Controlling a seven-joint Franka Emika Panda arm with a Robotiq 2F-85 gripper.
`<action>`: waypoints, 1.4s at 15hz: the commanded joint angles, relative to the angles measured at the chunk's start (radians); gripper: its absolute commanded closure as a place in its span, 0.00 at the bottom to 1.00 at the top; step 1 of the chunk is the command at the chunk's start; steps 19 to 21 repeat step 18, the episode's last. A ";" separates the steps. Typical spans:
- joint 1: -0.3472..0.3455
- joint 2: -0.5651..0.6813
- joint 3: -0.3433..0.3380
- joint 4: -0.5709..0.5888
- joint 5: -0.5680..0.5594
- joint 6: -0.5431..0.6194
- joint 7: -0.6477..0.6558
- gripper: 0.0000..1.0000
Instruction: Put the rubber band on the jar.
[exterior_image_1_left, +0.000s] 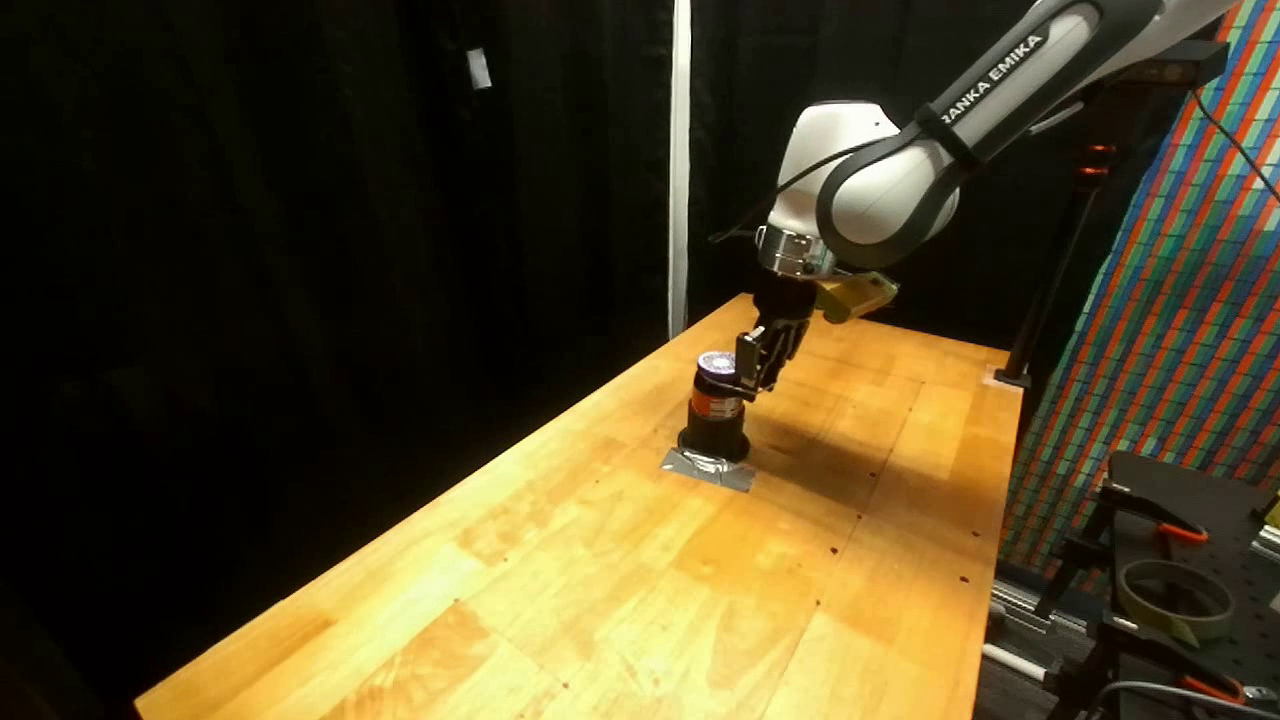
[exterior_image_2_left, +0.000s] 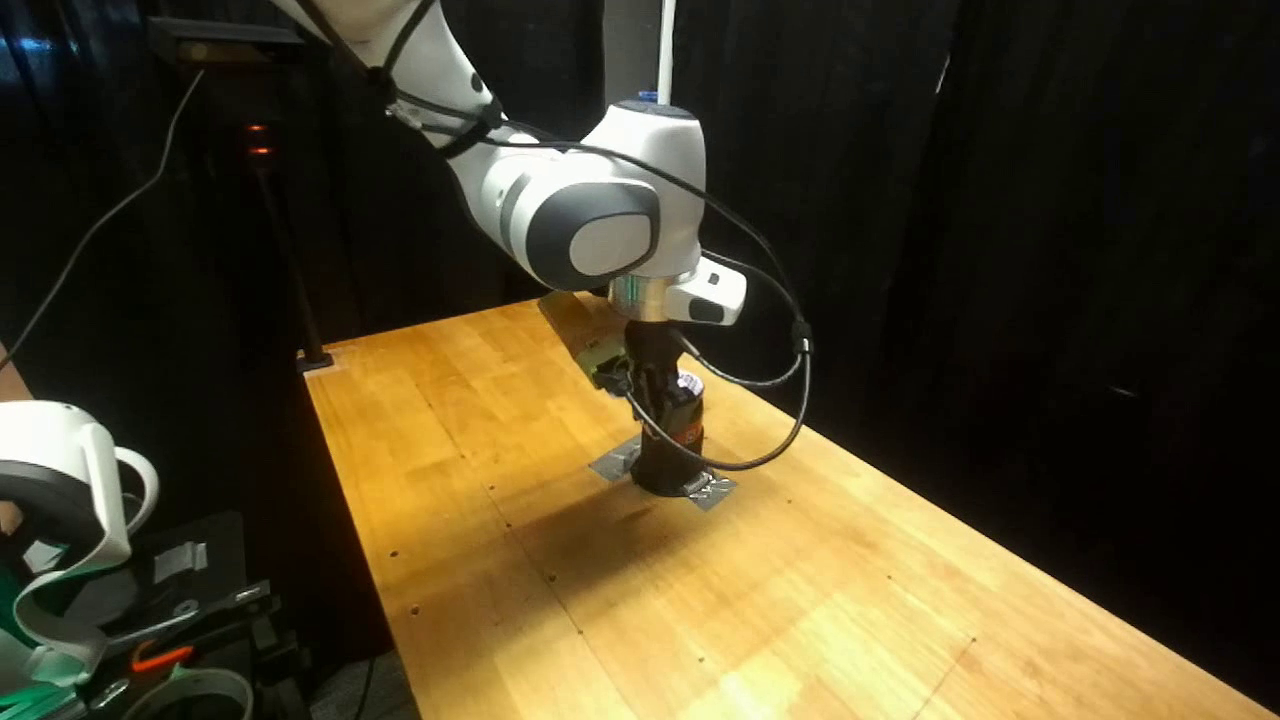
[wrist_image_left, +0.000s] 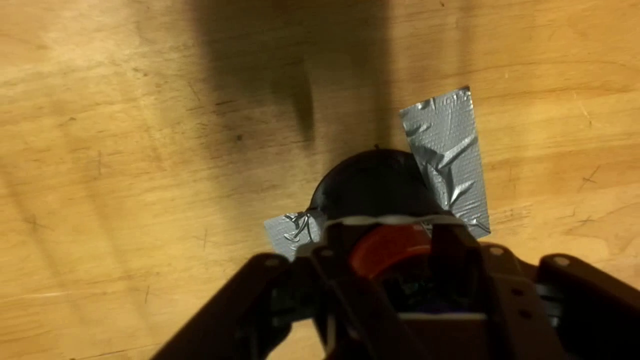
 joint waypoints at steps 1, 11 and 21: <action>-0.011 -0.118 0.005 -0.175 0.019 0.196 -0.013 0.81; -0.222 -0.131 0.292 -0.412 -0.061 0.836 -0.045 0.95; -0.643 -0.110 0.694 -0.433 -0.358 0.626 0.124 0.57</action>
